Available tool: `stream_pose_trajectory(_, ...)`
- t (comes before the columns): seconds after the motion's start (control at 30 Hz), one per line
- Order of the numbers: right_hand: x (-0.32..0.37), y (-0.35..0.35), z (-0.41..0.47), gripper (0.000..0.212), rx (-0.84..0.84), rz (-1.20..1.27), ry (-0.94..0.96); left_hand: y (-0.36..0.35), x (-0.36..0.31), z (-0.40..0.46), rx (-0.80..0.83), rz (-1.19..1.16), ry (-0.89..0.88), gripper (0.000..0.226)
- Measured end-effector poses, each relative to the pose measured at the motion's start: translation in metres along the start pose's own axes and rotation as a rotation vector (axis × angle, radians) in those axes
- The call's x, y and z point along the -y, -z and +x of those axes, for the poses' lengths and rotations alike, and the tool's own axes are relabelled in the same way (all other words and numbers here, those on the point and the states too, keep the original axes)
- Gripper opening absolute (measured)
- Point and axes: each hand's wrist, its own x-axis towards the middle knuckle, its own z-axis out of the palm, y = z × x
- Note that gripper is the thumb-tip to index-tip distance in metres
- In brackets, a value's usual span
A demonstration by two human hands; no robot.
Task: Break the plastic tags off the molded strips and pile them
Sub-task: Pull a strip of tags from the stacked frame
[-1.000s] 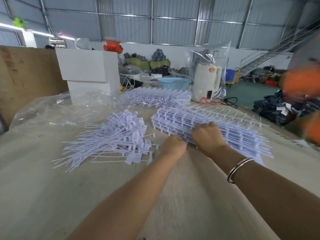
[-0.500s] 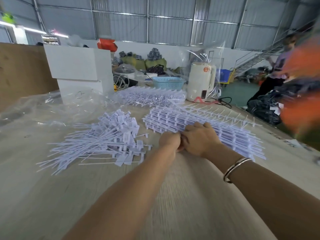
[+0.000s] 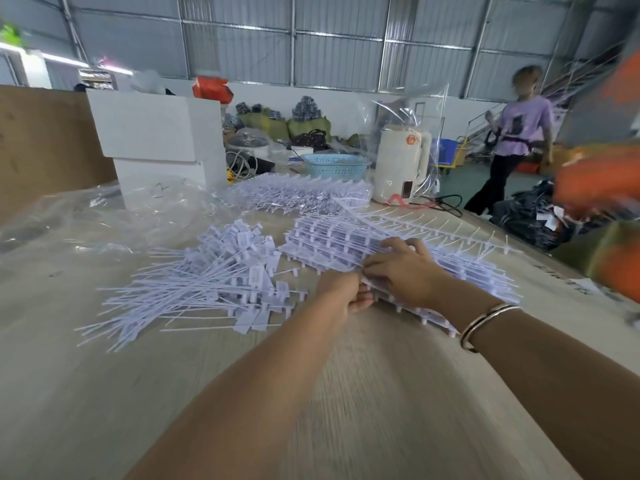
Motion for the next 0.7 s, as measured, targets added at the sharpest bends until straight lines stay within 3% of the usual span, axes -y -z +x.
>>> stream_pose_trajectory(0.2, 0.003, 0.000, -0.001, 0.039, -0.056, 0.045, -0.045, 0.009, -0.003, 0.001, -0.088, -0.016, -0.088, 0.022)
stream_pose_trajectory(0.37, 0.011, 0.002, 0.003, 0.024, -0.144, 0.218, -0.095, 0.012, 0.004, -0.005, -0.056, 0.023, -0.091, 0.024)
stream_pose_trajectory(0.5, 0.009, 0.010, 0.010, 0.041, -0.287, 0.315, -0.324, 0.013, 0.005, -0.005, -0.043, 0.092, -0.106, 0.030)
stream_pose_trajectory(0.6, 0.013, 0.016, 0.019, 0.040, -0.386, 0.393, -0.311, 0.013, 0.005, -0.006, -0.046, 0.097, -0.114, 0.030)
stream_pose_trajectory(0.63, 0.013, 0.017, 0.022, 0.041, -0.372, 0.369, -0.335, 0.014, 0.005, -0.006, -0.047, 0.093, -0.122, 0.030)
stream_pose_trajectory(0.7, 0.009, 0.016, 0.026, 0.043, -0.185, 0.220, -0.447, 0.015, 0.006, -0.007, -0.051, 0.094, -0.148, 0.030)
